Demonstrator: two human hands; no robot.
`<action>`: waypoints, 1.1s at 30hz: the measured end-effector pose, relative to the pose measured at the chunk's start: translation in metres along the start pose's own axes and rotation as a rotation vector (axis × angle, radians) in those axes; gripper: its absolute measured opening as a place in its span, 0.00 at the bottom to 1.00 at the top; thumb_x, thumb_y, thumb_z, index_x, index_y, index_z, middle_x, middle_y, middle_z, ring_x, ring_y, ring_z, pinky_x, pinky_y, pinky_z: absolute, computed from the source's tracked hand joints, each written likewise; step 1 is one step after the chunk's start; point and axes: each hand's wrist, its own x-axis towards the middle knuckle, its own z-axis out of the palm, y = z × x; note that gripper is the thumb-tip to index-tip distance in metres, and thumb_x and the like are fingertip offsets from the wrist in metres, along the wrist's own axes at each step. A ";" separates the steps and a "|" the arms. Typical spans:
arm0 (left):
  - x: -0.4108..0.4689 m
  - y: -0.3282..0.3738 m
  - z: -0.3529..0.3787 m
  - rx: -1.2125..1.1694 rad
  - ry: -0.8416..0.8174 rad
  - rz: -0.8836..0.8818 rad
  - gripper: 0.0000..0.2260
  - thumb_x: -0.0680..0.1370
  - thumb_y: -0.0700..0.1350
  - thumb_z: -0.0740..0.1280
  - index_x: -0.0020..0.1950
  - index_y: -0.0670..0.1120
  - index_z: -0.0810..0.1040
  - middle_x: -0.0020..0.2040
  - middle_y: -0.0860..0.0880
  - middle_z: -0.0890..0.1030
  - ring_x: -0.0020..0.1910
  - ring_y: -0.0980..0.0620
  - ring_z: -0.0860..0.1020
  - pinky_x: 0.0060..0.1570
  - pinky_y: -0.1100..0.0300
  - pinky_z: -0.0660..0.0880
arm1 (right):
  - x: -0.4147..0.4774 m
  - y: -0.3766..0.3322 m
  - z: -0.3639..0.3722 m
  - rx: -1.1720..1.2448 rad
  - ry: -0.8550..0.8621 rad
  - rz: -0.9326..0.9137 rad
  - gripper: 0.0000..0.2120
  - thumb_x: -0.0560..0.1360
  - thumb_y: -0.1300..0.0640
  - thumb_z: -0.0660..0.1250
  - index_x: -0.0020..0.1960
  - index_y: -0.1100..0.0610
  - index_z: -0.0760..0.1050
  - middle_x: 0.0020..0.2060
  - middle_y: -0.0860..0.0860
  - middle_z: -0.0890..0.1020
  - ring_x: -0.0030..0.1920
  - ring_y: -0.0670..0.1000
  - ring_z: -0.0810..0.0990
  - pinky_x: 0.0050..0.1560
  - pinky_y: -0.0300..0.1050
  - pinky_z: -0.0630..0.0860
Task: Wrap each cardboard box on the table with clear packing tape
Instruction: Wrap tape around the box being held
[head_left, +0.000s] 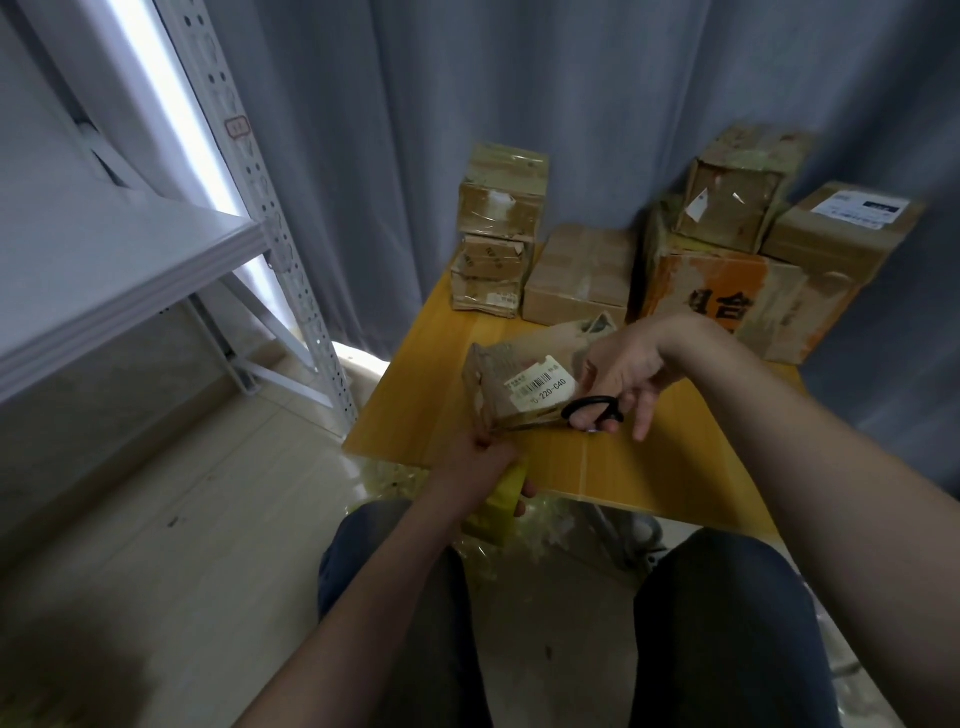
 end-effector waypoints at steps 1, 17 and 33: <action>0.000 0.000 -0.001 0.007 -0.007 0.001 0.09 0.81 0.42 0.65 0.57 0.38 0.78 0.37 0.40 0.85 0.31 0.43 0.81 0.38 0.51 0.80 | -0.001 -0.002 0.000 0.003 -0.018 0.022 0.24 0.60 0.47 0.82 0.50 0.60 0.82 0.38 0.55 0.82 0.31 0.45 0.76 0.42 0.47 0.86; -0.006 -0.001 -0.007 0.139 -0.113 -0.108 0.12 0.82 0.45 0.65 0.61 0.38 0.74 0.39 0.41 0.85 0.33 0.43 0.81 0.39 0.51 0.80 | 0.004 0.015 0.015 -0.313 0.242 0.023 0.26 0.69 0.48 0.82 0.63 0.49 0.77 0.57 0.50 0.78 0.52 0.51 0.78 0.48 0.47 0.82; 0.028 0.028 -0.039 -0.284 0.593 0.213 0.19 0.78 0.55 0.64 0.68 0.53 0.69 0.63 0.48 0.75 0.60 0.43 0.75 0.61 0.46 0.72 | 0.018 0.092 0.042 -0.146 1.190 -0.337 0.13 0.82 0.43 0.63 0.60 0.47 0.81 0.55 0.44 0.78 0.57 0.46 0.75 0.56 0.46 0.72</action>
